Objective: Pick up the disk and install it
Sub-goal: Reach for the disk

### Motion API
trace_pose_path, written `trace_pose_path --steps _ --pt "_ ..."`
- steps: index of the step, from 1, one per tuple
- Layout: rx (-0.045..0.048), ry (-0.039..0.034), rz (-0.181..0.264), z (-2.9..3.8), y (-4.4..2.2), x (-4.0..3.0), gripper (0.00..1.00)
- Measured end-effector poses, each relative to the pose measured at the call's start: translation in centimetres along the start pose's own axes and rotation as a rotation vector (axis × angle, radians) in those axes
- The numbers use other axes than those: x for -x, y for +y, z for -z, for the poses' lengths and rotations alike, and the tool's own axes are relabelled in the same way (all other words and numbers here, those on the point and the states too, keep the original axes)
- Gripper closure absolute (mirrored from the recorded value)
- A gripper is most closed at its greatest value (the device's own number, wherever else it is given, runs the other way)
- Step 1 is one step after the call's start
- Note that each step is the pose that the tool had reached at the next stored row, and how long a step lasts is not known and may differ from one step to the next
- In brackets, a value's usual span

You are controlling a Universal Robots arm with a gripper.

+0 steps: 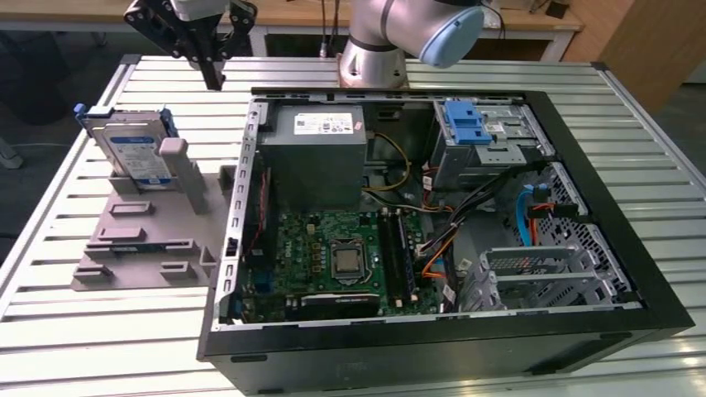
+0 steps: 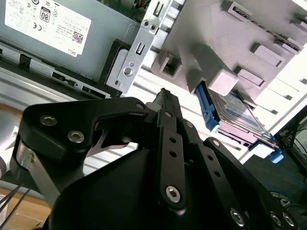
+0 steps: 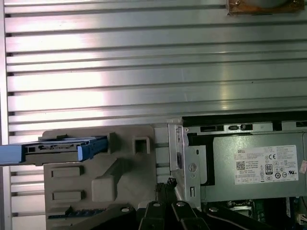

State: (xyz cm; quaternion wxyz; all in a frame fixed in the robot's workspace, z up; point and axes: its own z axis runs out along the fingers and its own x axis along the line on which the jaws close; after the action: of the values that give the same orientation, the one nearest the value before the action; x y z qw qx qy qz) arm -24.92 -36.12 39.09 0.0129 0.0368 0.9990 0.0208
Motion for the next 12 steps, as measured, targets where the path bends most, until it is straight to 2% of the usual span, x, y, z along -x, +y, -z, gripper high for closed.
trace_pose_path --steps 4,8,12 --pt "-0.0013 0.003 0.0 -0.05 0.26 -0.4 0.89" --pt "-0.0019 0.0142 0.008 -0.11 0.37 -0.58 0.89" --pt "-0.0017 0.0167 0.031 -0.22 0.38 -0.79 0.89"
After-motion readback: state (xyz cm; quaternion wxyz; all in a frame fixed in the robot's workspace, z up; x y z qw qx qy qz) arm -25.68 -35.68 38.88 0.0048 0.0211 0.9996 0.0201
